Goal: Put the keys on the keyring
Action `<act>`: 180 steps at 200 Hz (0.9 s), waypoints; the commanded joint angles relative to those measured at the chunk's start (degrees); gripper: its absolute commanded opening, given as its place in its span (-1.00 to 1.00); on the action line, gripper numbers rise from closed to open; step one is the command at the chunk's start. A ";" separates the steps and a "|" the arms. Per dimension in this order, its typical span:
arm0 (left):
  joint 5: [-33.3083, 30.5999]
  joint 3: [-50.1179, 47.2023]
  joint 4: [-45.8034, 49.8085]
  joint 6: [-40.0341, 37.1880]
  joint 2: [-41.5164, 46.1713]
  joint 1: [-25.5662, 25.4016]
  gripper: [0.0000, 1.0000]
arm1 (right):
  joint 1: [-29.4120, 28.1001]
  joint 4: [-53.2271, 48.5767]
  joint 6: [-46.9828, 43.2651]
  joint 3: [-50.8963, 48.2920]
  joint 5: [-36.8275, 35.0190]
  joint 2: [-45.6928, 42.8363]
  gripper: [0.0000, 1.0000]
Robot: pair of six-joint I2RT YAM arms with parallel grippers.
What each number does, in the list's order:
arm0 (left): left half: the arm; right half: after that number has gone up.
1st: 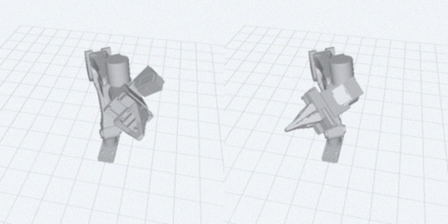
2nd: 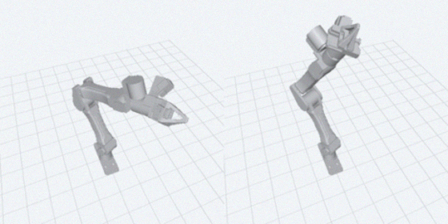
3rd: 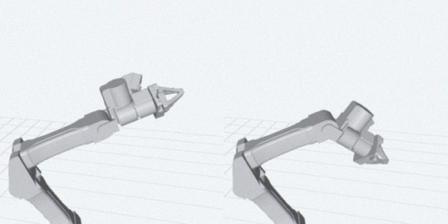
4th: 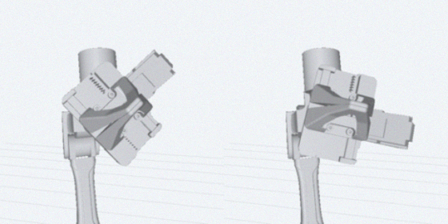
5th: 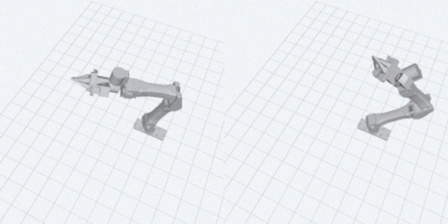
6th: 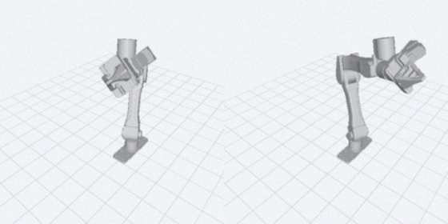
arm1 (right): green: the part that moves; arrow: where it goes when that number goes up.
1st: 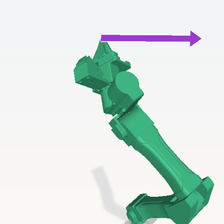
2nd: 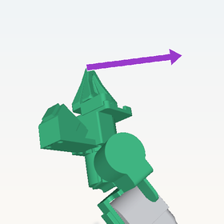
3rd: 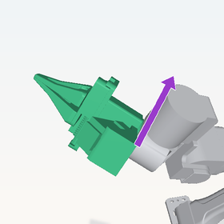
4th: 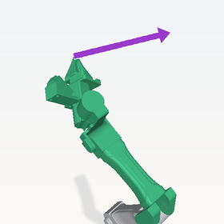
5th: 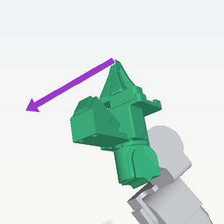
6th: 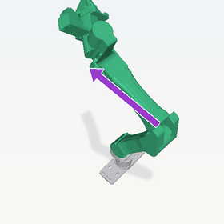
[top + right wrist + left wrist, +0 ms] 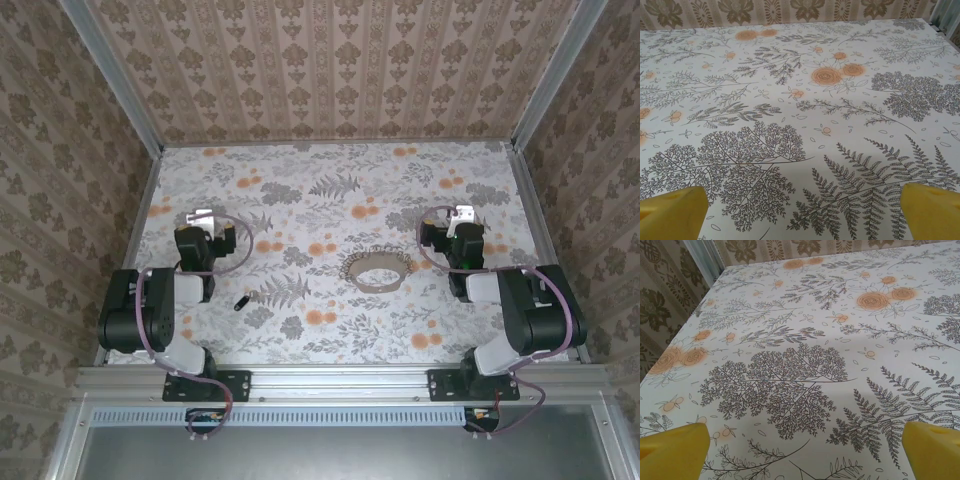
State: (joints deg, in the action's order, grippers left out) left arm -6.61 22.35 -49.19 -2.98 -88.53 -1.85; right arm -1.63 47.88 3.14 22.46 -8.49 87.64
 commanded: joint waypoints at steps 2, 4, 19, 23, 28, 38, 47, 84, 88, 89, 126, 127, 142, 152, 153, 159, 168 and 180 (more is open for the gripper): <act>0.59 0.50 -0.47 0.81 0.60 -0.26 1.00 | 0.22 1.69 -0.41 0.49 0.86 -0.04 1.00; 0.56 0.50 -0.47 0.79 0.59 -0.26 1.00 | 0.22 1.71 -0.37 0.48 0.91 -0.08 0.99; 0.57 0.50 -0.47 0.79 0.51 -0.26 1.00 | 0.22 1.78 -0.41 0.48 0.85 -0.05 0.99; 0.57 0.49 -0.49 0.79 0.51 -0.22 1.00 | 0.21 1.78 -0.41 0.48 0.85 -0.09 0.99; 0.60 0.50 -0.47 0.79 0.51 -0.26 1.00 | 0.20 1.78 -0.41 0.49 0.90 -0.07 0.99; 0.60 0.50 -0.53 0.79 0.56 -0.26 1.00 | 0.20 1.78 -0.41 0.48 0.88 -0.07 0.99; 0.60 0.50 -0.47 0.83 0.56 -0.22 1.00 | 0.22 1.77 -0.41 0.48 0.92 -0.06 1.00; 0.78 0.50 -0.38 0.79 0.55 -0.10 1.00 | 0.18 1.78 -0.41 0.53 0.91 -0.10 0.99; 0.81 0.50 -0.42 0.79 0.51 -0.11 1.00 | 0.22 1.78 -0.41 0.53 0.85 -0.09 0.99; 0.86 0.50 -0.40 0.79 0.53 -0.14 1.00 | 0.22 1.78 -0.41 0.51 0.85 -0.05 0.99; 0.91 0.50 -0.41 0.88 0.51 -0.01 1.00 | 0.22 1.78 -0.41 0.48 0.87 -0.04 0.99; 0.90 0.50 -0.40 0.88 0.49 -0.05 1.00 | 0.18 1.78 -0.41 0.48 0.86 -0.07 0.99; 0.97 0.50 -0.39 0.87 0.55 -0.03 1.00 | 0.22 1.78 -0.40 0.49 0.85 -0.05 0.99; 0.97 0.57 -0.38 0.87 0.53 -0.03 1.00 | 0.22 1.77 -0.41 0.50 0.86 -0.07 0.99; 0.93 0.58 -0.34 0.87 0.54 -0.02 1.00 | 0.22 1.78 -0.41 0.49 0.90 -0.08 0.99; 1.16 0.65 -0.21 0.96 0.54 0.06 1.00 | 0.16 1.78 -0.41 0.50 0.85 -0.08 0.99; 1.33 0.76 -0.01 1.05 0.53 0.20 1.00 | 0.22 1.78 -0.41 0.49 0.89 -0.09 0.99; 1.48 0.74 0.06 1.05 0.54 0.21 1.00 | 0.31 1.57 -0.32 0.68 0.93 -0.01 0.99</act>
State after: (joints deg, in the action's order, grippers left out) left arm -6.37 22.35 -49.19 -2.98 -88.53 -1.83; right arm -1.63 47.88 3.14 22.46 -8.49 87.64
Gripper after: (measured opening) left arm 0.999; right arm 0.996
